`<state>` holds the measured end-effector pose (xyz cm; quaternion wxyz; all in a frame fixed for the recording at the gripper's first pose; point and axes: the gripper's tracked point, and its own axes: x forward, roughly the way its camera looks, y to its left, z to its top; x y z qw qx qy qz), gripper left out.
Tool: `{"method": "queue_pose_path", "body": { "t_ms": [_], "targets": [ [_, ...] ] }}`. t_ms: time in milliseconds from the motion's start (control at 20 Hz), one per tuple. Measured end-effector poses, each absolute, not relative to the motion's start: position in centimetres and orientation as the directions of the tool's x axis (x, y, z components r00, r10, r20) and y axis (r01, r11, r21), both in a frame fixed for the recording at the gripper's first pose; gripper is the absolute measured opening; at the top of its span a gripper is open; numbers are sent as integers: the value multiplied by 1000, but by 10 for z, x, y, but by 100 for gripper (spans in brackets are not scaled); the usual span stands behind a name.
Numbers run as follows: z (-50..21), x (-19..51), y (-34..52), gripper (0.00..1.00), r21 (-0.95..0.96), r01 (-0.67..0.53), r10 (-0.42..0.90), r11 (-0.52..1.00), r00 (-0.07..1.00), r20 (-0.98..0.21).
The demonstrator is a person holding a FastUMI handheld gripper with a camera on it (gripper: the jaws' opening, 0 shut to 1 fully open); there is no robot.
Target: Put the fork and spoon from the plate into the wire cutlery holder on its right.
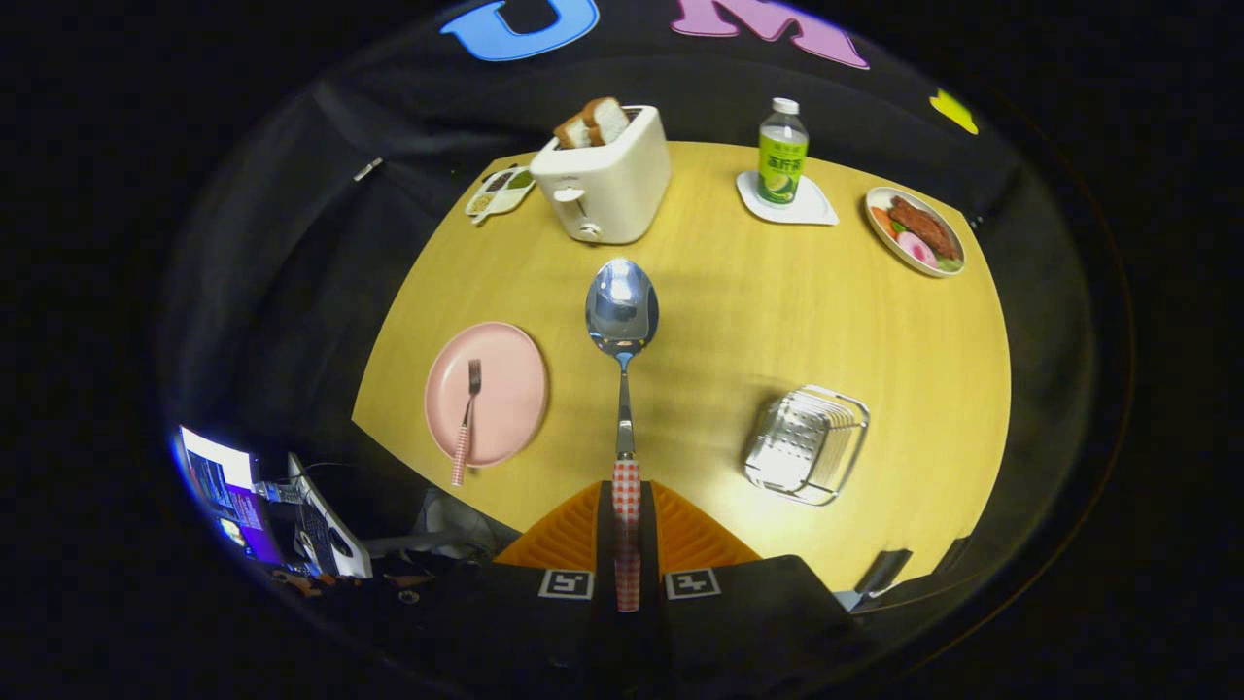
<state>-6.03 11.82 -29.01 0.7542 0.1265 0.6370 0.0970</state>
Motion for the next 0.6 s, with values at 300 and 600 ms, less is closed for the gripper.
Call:
{"method": "queue_pose_path", "body": {
  "t_ms": [300, 600],
  "targets": [
    [-291, -111, 45, 12, 243, -25, 240, 970, -76, -968],
    [-309, -128, 7, 12, 205, -97, 155, 974, -374, -914]
  ]
}}
